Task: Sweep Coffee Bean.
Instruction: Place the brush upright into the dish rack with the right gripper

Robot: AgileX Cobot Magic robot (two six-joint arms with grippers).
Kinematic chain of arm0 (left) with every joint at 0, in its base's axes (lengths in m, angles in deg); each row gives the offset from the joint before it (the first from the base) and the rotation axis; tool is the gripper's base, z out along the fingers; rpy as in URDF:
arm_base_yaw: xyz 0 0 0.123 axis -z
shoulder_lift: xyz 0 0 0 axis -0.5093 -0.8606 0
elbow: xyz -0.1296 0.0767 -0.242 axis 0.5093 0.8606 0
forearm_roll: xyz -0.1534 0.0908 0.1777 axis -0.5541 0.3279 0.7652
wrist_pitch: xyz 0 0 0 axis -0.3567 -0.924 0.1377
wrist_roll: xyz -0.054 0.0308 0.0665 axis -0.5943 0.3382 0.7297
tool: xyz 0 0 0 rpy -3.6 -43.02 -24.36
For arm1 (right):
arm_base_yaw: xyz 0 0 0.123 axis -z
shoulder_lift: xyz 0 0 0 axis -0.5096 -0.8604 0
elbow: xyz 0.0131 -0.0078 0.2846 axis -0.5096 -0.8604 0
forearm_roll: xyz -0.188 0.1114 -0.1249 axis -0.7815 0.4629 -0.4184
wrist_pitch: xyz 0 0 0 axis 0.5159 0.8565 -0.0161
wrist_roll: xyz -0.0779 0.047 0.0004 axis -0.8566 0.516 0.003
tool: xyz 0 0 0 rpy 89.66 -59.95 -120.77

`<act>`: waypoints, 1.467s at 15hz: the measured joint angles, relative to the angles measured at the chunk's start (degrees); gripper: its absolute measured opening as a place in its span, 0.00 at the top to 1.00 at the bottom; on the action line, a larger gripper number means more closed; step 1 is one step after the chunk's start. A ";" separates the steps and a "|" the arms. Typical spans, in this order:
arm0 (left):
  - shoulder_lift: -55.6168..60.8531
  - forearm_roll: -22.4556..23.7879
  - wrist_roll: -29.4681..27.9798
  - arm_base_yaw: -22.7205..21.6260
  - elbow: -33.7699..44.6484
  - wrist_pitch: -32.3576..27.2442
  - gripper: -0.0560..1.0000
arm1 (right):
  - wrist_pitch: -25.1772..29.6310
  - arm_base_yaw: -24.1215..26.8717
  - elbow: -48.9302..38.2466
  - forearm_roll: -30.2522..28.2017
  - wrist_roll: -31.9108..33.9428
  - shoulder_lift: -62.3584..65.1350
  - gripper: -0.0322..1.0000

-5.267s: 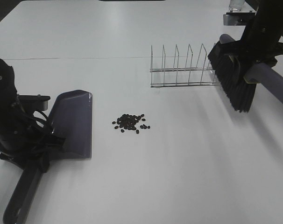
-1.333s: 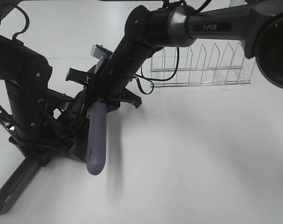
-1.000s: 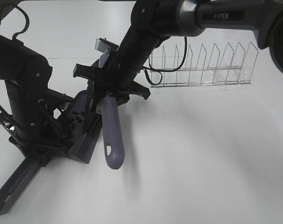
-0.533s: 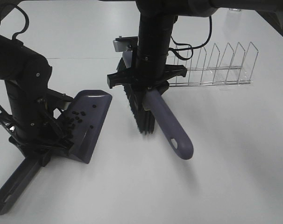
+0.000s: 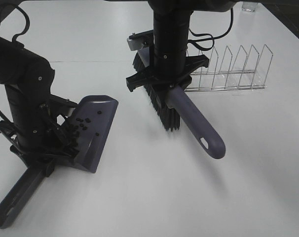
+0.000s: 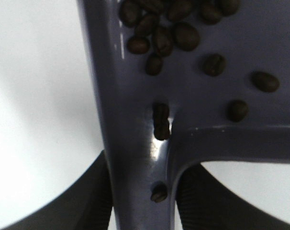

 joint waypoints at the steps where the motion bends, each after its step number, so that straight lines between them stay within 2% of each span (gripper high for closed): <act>1: 0.00 -0.11 0.00 0.00 0.00 0.00 0.61 | -0.06 0.23 -2.18 0.17 -0.57 1.72 0.69; 4: 0.00 -0.40 0.00 0.00 0.00 0.00 0.61 | 0.11 4.13 -9.45 1.95 -0.86 5.33 0.69; 5: 0.00 -0.46 0.00 0.00 0.00 0.00 0.61 | 0.17 8.31 -12.55 2.98 -1.72 5.56 0.69; 9: 0.00 -0.80 0.00 -0.06 0.00 0.00 0.61 | 0.23 12.72 -13.24 4.07 -4.24 5.04 0.69; 16: 0.00 -1.89 0.00 -0.06 -0.11 -1.43 0.61 | -0.29 13.75 -13.24 4.07 -5.27 1.60 0.69; 22: -0.06 -2.18 0.00 -0.06 -0.11 -2.23 0.61 | -4.70 13.75 -11.75 4.07 -3.90 -0.17 0.69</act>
